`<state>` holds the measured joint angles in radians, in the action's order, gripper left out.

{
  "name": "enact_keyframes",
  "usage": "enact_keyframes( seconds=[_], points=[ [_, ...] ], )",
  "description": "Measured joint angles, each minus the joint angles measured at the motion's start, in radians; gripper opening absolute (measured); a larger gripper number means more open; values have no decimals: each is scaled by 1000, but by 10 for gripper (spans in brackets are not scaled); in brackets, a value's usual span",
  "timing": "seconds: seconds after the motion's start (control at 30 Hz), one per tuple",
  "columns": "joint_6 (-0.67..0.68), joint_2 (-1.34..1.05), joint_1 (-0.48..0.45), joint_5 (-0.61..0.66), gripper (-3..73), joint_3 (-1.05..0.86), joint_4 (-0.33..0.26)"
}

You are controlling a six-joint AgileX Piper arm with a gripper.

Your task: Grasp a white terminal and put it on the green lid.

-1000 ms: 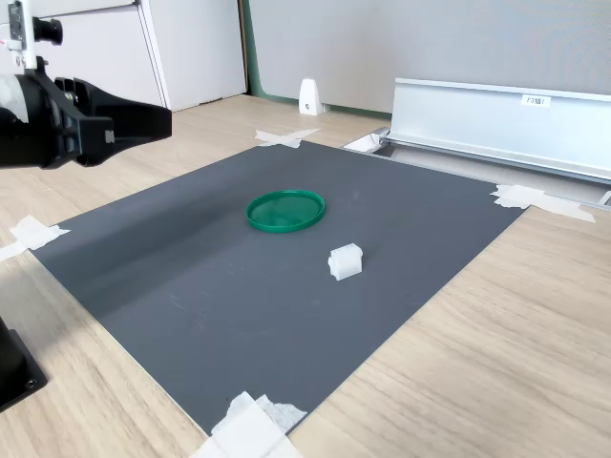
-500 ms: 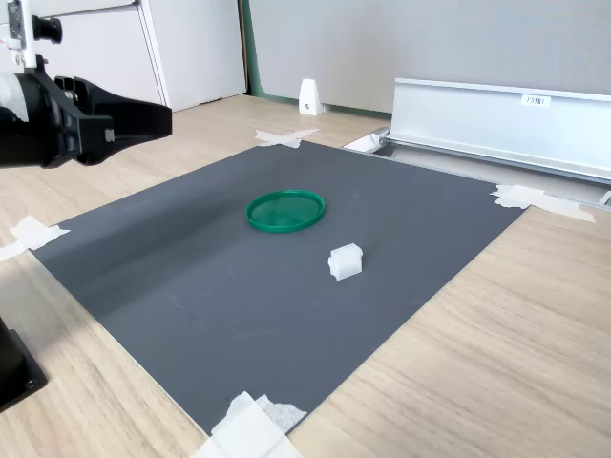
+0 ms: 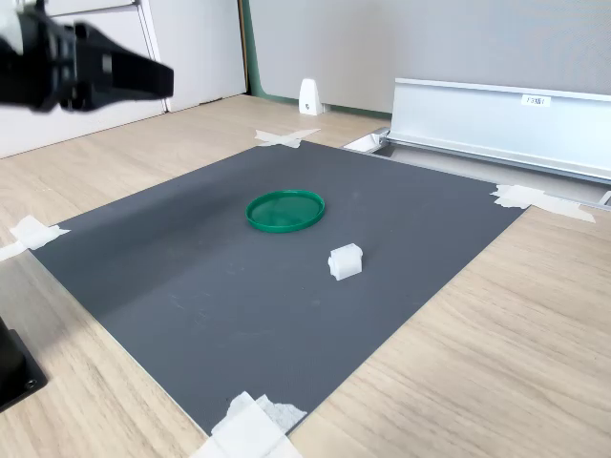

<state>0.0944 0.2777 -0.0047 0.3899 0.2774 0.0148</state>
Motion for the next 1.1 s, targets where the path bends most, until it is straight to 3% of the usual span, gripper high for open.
enact_keyframes(
  seconds=[0.17, 0.37, 0.57, 0.73, 0.9, 1.1],
  points=[
    [27, 172, 0, 278, -9, 189, 48],
    [34, 350, 0, 563, -9, 344, 46],
    [124, 528, -7, 647, -9, 390, -24],
    [162, 662, -89, 645, 8, 393, -25],
    [247, 740, -139, 634, 124, 394, -28],
    [346, 820, -219, 597, 425, 421, -46]
  ],
)
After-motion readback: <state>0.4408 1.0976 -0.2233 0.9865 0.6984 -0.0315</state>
